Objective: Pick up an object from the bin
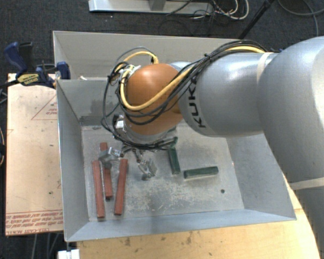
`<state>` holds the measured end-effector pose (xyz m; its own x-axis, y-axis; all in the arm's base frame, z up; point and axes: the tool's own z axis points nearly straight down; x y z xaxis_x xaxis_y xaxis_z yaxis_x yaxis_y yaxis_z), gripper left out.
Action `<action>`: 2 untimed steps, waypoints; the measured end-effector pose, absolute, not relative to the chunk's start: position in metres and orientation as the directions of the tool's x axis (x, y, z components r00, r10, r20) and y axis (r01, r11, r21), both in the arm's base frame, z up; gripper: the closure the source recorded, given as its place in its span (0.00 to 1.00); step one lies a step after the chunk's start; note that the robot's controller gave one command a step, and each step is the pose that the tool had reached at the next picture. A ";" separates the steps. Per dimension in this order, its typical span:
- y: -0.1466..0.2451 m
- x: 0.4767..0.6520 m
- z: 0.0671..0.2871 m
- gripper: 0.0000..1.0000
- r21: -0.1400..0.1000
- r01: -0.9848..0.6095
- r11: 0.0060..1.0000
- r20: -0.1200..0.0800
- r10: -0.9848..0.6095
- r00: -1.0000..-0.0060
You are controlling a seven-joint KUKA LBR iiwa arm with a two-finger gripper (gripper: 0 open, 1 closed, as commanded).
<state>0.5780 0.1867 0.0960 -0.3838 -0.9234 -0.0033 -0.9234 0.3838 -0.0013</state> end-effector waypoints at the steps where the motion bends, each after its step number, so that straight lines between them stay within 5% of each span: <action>1: 0.214 0.589 0.074 1.00 -0.006 -0.964 0.266 -0.011 -0.964 -0.266; 2: 0.214 0.589 0.074 1.00 -0.006 -0.964 0.265 -0.011 -0.964 -0.265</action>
Offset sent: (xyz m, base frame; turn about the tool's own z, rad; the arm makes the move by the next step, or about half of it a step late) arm 0.0000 0.0000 0.0000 0.0000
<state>0.5886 0.2137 0.0741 -0.2654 -0.9641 -0.0112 -0.9641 0.2655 -0.0061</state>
